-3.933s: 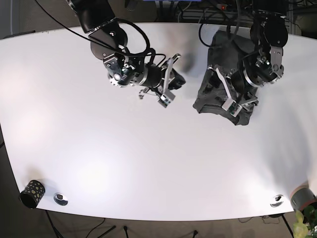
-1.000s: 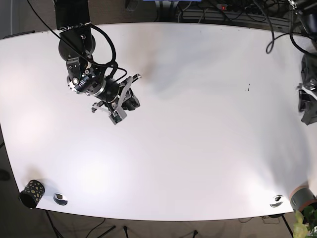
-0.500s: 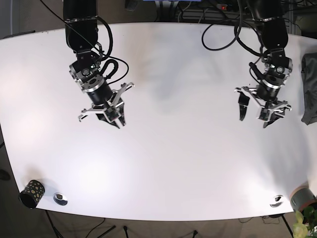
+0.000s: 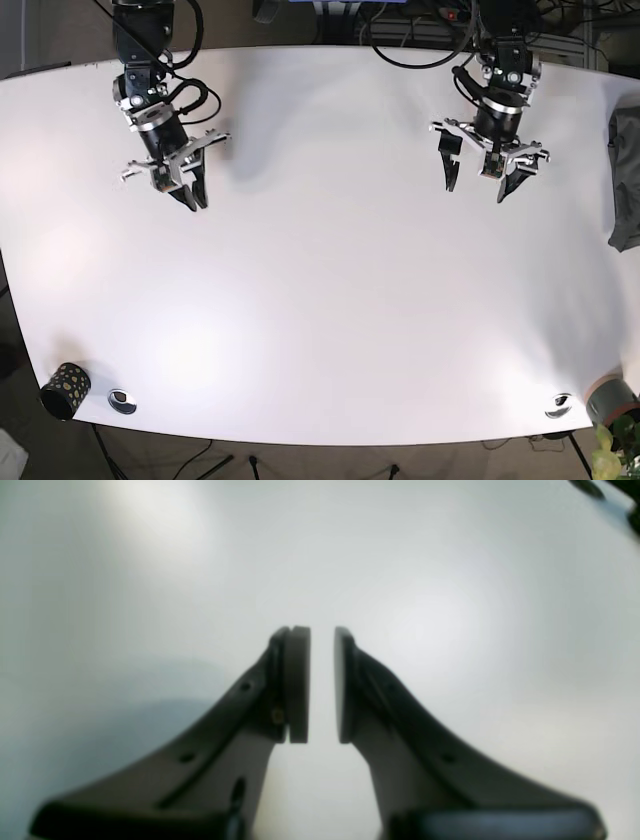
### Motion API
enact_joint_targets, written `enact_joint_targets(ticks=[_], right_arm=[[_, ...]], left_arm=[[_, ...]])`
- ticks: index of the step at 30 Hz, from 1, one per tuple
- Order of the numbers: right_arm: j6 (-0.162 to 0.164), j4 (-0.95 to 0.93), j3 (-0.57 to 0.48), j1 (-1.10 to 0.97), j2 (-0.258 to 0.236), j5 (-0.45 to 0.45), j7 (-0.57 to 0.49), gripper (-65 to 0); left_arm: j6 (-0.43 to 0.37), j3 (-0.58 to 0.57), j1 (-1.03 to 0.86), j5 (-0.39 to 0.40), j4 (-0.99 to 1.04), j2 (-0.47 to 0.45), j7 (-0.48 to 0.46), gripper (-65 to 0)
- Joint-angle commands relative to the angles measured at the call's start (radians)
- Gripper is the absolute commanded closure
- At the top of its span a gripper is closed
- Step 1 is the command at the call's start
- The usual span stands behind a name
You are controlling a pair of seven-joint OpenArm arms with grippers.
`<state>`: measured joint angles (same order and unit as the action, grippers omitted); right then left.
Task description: Fold the T-shirt properly
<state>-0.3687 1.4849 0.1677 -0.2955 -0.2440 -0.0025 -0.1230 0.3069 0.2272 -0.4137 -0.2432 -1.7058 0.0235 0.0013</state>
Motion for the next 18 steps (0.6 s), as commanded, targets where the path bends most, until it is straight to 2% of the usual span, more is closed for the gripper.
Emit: enact_joint_targets(ticks=[1, 15, 18], right_arm=[[-0.008, 0.02, 0.005, -0.031, -0.015, 0.034, -0.027, -7.5], [-0.01, 0.145, 0.036, -0.333, -0.021, 0.123, -0.027, -7.5], [-0.017, 0.171, 0.062, -0.407, -0.012, 0.123, -0.027, -7.5]], left_arm=[[0.001, -0.002, -0.052, 0.011, -0.064, 0.005, -0.036, -45.1], [0.002, 0.001, -0.35, 0.014, -0.173, 0.102, -0.036, -45.4], [0.002, 0.001, -0.417, 0.046, -0.187, 0.108, -0.036, -45.3]])
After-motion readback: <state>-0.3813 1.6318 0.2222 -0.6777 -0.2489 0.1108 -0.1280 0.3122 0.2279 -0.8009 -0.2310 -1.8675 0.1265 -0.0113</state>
